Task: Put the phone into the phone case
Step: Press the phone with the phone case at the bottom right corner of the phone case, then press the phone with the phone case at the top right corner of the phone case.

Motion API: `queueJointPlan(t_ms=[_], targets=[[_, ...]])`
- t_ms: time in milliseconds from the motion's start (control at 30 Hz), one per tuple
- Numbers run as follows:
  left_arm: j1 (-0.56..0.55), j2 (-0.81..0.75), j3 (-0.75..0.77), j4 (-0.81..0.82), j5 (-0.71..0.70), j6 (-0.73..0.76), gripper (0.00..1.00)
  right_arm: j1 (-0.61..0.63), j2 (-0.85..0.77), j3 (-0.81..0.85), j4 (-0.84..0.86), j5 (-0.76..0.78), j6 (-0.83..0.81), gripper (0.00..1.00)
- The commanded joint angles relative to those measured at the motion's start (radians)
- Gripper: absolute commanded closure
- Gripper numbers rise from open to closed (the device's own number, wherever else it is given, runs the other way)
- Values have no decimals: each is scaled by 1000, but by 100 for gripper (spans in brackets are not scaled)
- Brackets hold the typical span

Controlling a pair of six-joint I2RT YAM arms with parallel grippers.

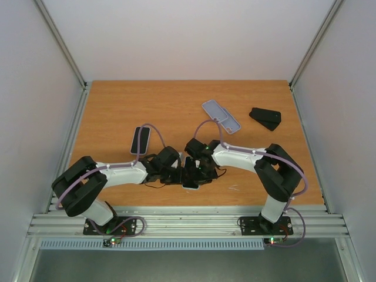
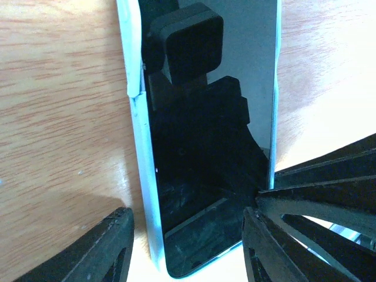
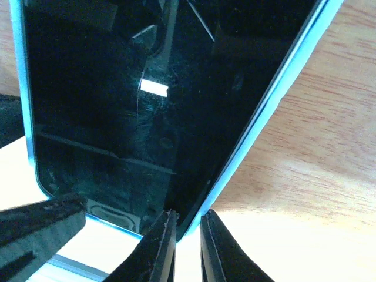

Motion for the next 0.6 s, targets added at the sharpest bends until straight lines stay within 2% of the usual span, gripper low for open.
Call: queueJointPlan(t_ms=[0, 100, 200, 333, 567], targets=[[-3, -12, -11, -92, -59, 10, 47, 6, -12, -89, 129, 74, -68, 84], [7, -13, 7, -118, -69, 34, 46, -45, -93, -31, 70, 66, -151, 78], [21, -8, 29, -136, -69, 55, 45, -112, -121, 25, 37, 26, -228, 77], [45, 5, 83, -171, -71, 90, 45, -205, -105, 78, 18, -24, -281, 77], [91, 85, 183, -225, -64, 167, 45, -295, -16, 155, 19, -93, -337, 77]])
